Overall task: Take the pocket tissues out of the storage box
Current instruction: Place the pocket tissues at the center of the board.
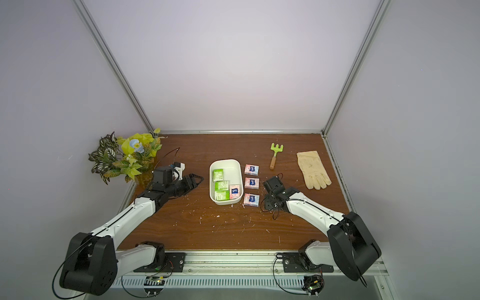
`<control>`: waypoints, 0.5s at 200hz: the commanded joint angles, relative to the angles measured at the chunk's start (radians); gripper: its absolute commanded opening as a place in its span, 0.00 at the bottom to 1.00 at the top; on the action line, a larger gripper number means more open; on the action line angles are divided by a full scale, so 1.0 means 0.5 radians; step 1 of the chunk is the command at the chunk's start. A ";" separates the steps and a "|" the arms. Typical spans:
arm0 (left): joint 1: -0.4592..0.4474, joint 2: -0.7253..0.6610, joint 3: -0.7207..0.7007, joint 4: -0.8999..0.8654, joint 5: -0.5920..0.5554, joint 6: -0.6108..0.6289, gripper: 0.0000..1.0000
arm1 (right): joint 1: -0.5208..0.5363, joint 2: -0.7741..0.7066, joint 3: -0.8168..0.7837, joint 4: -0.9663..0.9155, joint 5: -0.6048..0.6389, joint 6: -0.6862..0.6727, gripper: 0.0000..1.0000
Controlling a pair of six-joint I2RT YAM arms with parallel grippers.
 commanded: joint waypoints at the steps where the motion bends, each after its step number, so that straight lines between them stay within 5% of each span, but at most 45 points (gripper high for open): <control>1: 0.020 -0.002 0.073 -0.039 -0.027 0.041 0.70 | -0.016 0.041 0.027 0.087 -0.014 -0.043 0.64; 62: 0.020 0.003 0.082 -0.054 -0.031 0.051 0.70 | -0.030 0.112 0.086 0.056 -0.031 -0.041 0.65; 100: 0.020 0.008 0.080 -0.056 -0.031 0.056 0.70 | -0.030 0.002 0.265 -0.137 0.051 -0.086 0.77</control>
